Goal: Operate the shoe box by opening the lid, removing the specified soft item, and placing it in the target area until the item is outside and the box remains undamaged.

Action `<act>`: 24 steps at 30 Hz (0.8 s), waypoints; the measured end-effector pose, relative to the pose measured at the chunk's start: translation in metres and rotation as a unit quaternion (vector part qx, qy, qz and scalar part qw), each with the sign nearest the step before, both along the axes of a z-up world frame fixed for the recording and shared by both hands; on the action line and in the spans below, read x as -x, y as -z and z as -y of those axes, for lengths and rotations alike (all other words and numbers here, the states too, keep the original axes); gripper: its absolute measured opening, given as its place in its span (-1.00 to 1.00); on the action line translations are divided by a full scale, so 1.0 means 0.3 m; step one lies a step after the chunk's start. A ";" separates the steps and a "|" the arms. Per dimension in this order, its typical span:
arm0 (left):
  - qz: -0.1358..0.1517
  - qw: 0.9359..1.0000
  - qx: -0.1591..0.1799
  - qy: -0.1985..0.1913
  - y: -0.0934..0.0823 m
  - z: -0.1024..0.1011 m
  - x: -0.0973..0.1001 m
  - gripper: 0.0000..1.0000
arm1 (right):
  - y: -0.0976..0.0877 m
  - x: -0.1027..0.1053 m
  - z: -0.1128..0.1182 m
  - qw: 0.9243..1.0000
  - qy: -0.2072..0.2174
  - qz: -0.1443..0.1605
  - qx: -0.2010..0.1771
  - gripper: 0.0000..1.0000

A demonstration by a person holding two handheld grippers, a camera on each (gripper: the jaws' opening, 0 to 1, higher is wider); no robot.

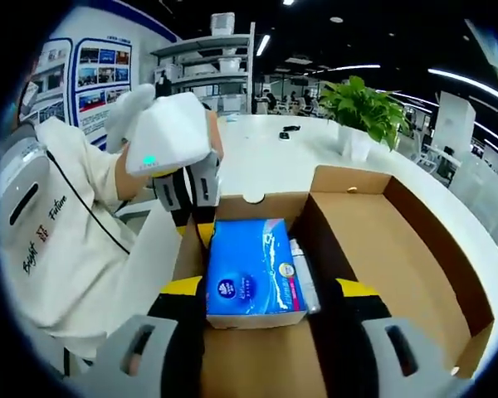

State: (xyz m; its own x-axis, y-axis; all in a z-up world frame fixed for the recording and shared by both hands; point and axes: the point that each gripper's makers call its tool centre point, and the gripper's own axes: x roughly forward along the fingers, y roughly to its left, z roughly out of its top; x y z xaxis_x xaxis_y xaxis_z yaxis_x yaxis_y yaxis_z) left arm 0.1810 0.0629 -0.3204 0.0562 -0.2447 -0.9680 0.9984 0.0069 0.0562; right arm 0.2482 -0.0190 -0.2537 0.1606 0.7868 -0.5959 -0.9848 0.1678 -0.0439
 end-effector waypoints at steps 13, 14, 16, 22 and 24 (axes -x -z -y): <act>0.000 1.000 0.001 -0.001 0.000 -0.001 0.001 -0.96 | 0.053 0.042 -0.020 0.999 -0.031 -0.027 0.025 0.32; 0.000 1.000 0.000 -0.001 0.000 -0.001 0.001 -0.96 | 0.053 0.044 -0.019 0.999 -0.031 -0.030 0.024 0.32; -0.001 1.000 0.000 -0.002 0.000 -0.001 0.001 -0.96 | 0.056 0.045 -0.018 0.999 -0.033 -0.031 0.024 0.32; -0.001 1.000 0.000 -0.002 0.000 0.001 0.000 -0.96 | 0.088 0.055 -0.028 0.997 -0.049 -0.029 0.054 0.29; -0.001 1.000 0.000 -0.002 0.000 0.001 0.001 -0.96 | 0.081 0.054 -0.030 0.997 -0.051 -0.024 0.055 0.23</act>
State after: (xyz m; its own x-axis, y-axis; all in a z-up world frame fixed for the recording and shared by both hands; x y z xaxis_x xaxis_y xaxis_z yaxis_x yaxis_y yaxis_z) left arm 0.1808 0.0627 -0.3204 0.0561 -0.2447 -0.9680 0.9984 0.0111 0.0550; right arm 0.2319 -0.0100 -0.2781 0.0536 0.7272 -0.6843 -0.9979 0.0644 -0.0098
